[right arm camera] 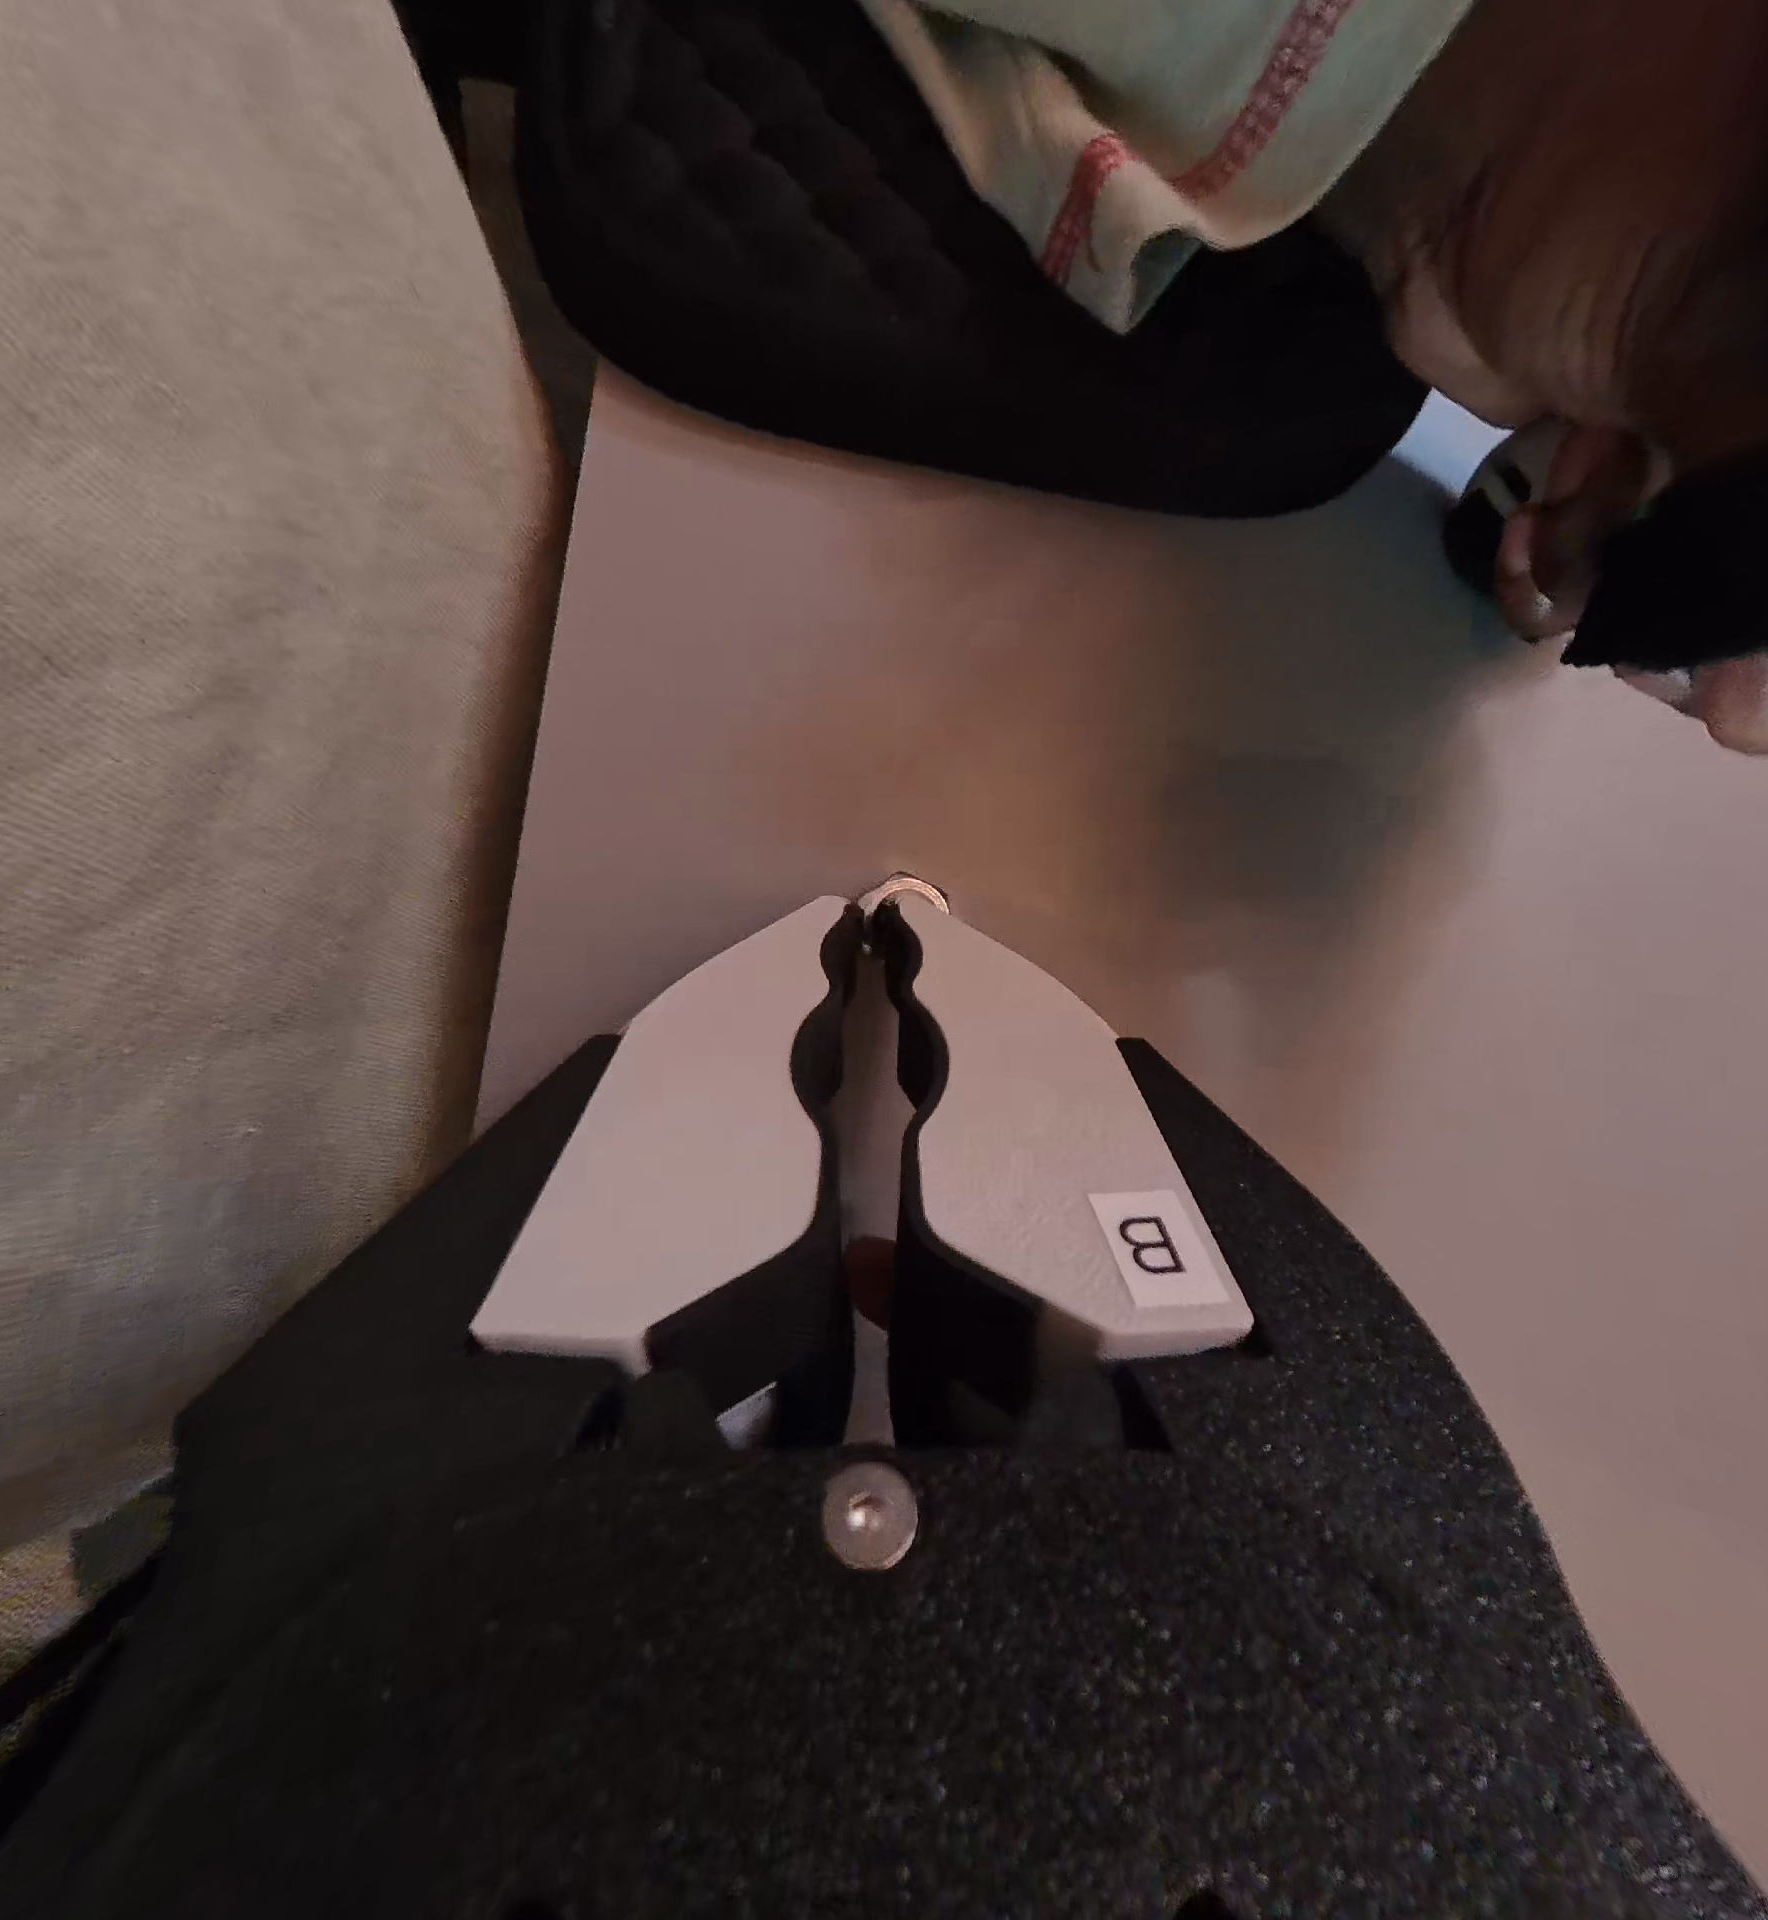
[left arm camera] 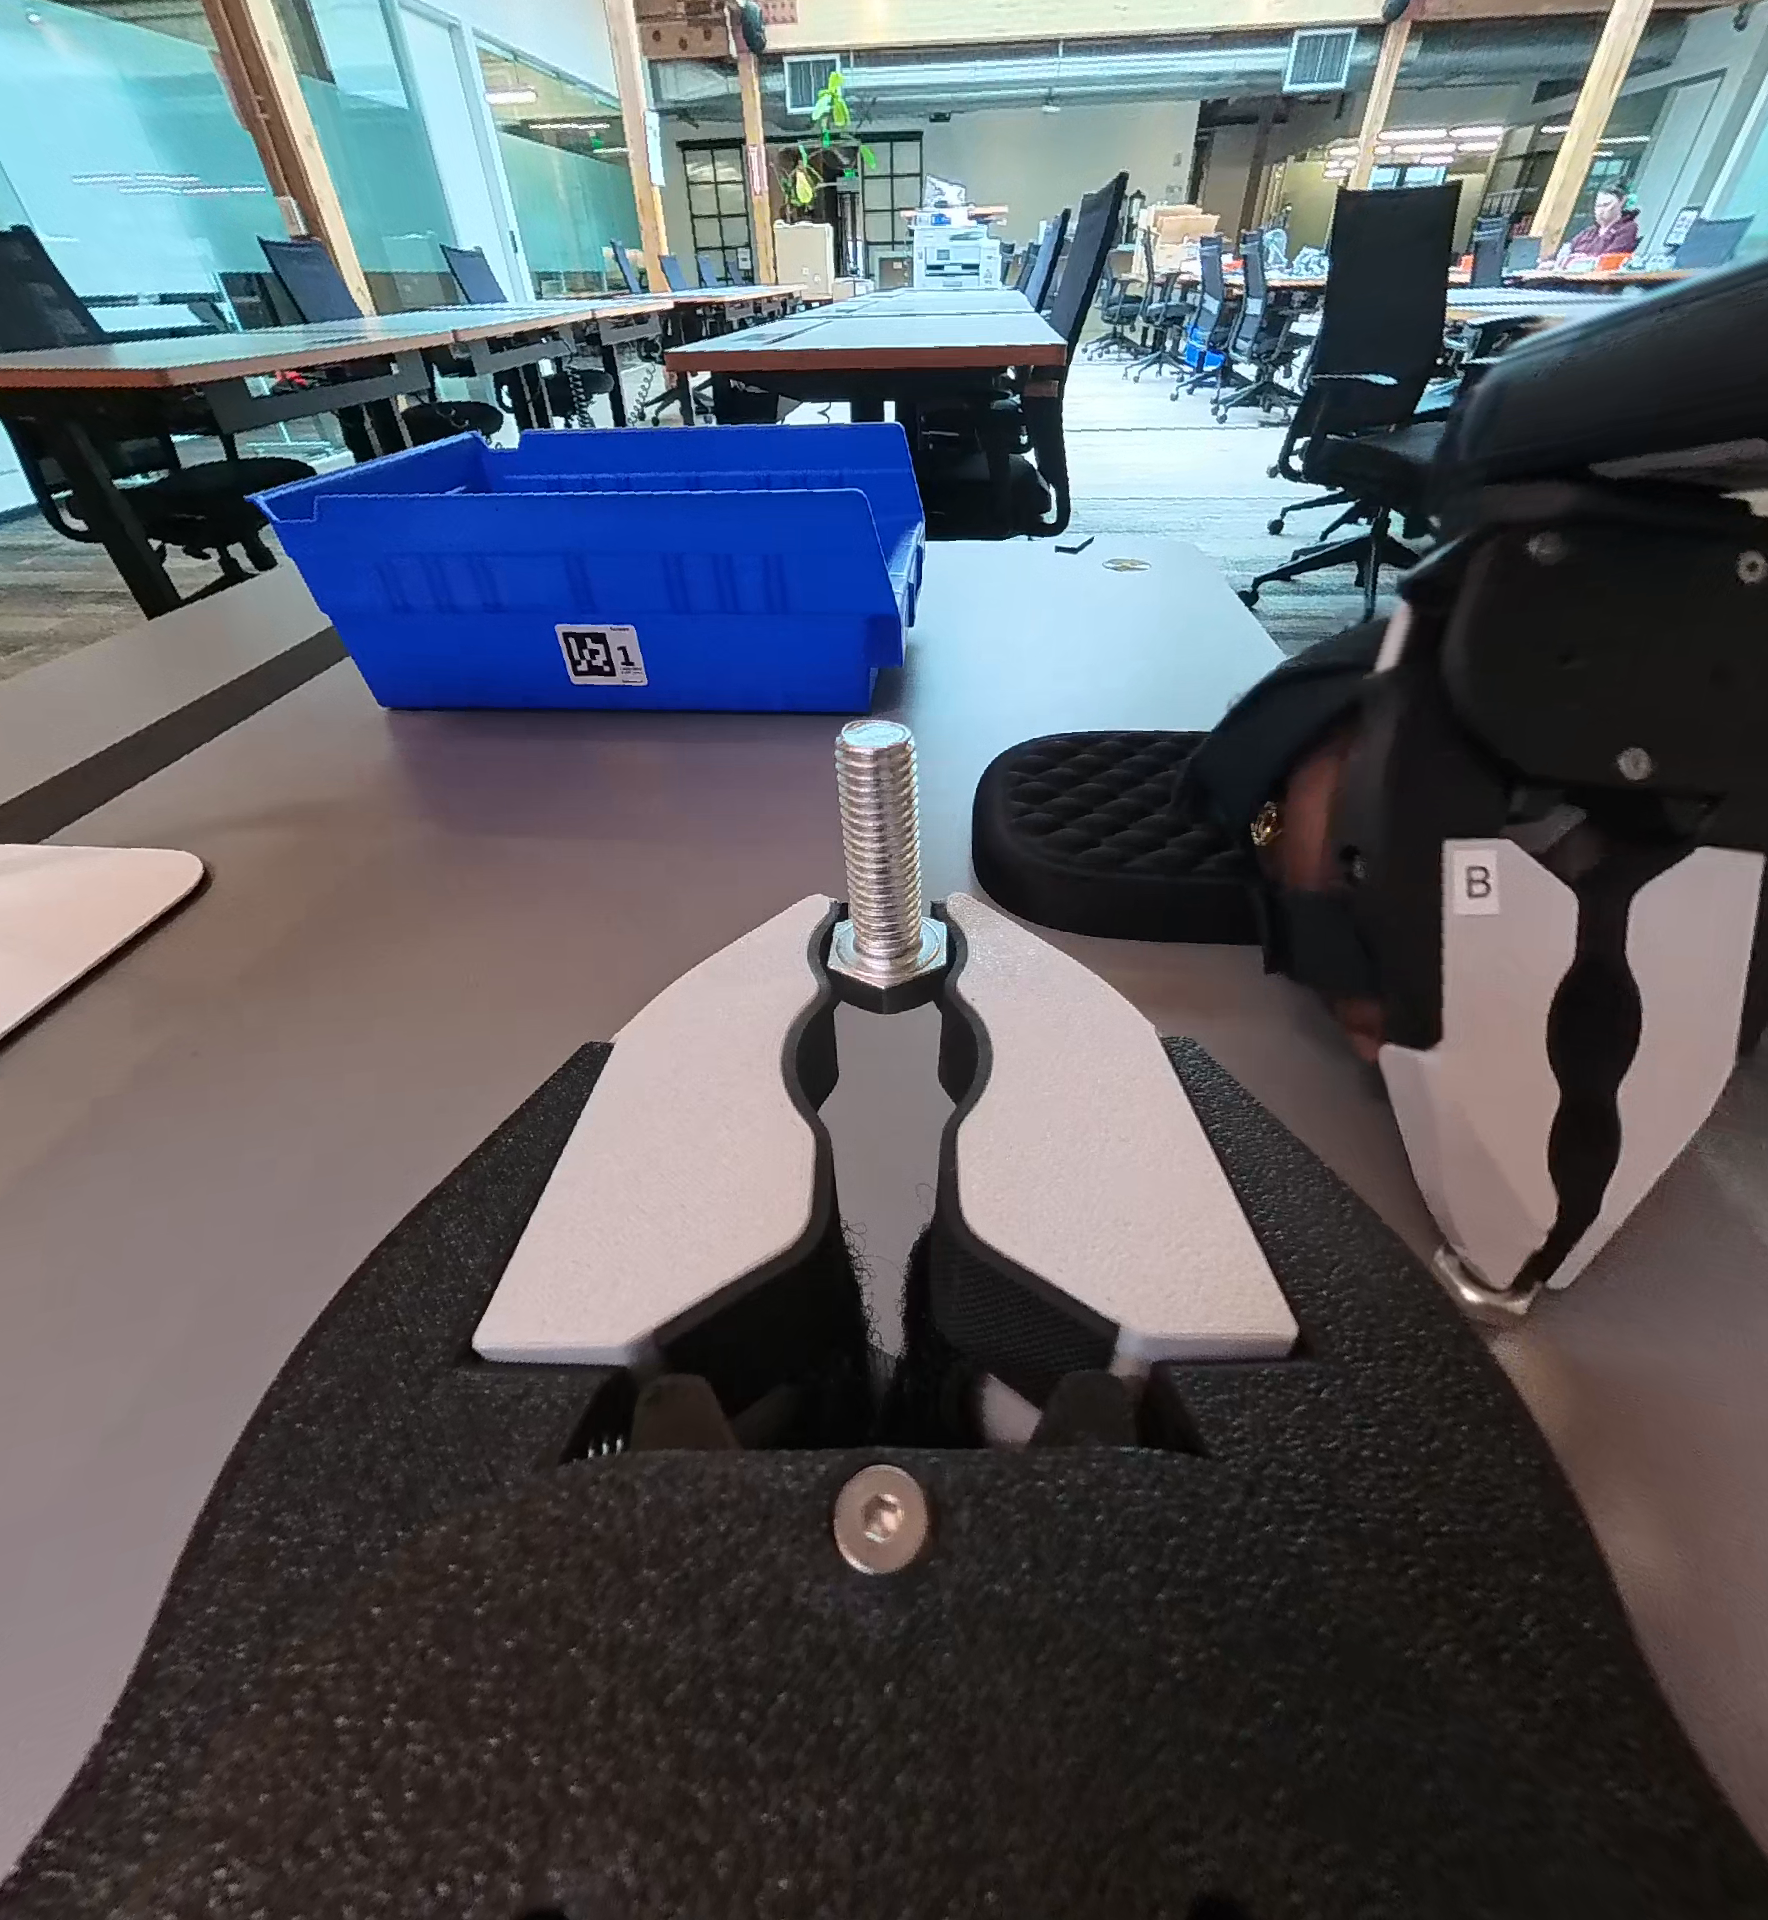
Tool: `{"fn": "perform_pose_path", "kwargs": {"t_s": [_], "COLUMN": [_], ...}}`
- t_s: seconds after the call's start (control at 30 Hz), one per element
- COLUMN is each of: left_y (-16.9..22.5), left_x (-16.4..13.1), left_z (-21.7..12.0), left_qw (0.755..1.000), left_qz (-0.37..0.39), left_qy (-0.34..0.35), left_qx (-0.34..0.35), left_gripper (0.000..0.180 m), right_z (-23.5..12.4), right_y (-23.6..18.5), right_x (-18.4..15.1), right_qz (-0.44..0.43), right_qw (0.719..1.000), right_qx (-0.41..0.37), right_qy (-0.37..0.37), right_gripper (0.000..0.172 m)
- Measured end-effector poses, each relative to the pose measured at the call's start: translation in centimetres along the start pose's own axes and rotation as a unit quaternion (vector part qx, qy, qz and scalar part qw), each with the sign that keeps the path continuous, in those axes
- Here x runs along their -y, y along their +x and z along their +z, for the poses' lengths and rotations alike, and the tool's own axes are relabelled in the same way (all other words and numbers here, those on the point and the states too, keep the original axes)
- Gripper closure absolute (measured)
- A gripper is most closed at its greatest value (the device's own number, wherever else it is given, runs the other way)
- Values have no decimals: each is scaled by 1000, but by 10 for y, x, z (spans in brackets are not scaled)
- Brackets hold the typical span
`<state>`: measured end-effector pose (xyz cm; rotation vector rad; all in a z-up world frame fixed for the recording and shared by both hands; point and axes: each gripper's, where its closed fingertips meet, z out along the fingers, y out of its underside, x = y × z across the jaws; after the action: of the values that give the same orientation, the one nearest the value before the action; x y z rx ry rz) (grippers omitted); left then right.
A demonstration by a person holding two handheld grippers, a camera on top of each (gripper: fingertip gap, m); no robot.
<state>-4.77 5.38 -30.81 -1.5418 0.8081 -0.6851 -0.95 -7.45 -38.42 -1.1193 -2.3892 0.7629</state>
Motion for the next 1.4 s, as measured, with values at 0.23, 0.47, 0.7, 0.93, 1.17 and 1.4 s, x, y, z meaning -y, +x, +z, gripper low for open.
{"fn": "perform_pose_path", "kwargs": {"t_s": [0.23,0.47,0.7,0.93,1.17,1.4], "left_y": [1,2,2,7,26,30], "left_x": [0,-1,-1,-4,-23,-27], "left_z": [0,1,2,3,14,15], "left_qw": [1000,1000,1000,999,990,987], "left_qz": [3,4,5,25,106,118], "left_qy": [0,-6,-7,-17,-87,-101], "left_qx": [-3,-5,-3,-10,-37,-45], "left_gripper": [166,166,166,166,166,166], "right_z": [-73,-117,-132,-138,-126,-120], "right_y": [9,20,24,21,21,19], "right_x": [-11,-101,-133,-126,-127,-133], "right_qz": [371,592,563,255,192,168], "right_qw": [908,783,817,961,970,969], "right_qx": [119,85,0,-84,-26,11], "right_qy": [153,169,120,-67,-146,-181], "right_gripper": [168,168,160,147,147,153]}}
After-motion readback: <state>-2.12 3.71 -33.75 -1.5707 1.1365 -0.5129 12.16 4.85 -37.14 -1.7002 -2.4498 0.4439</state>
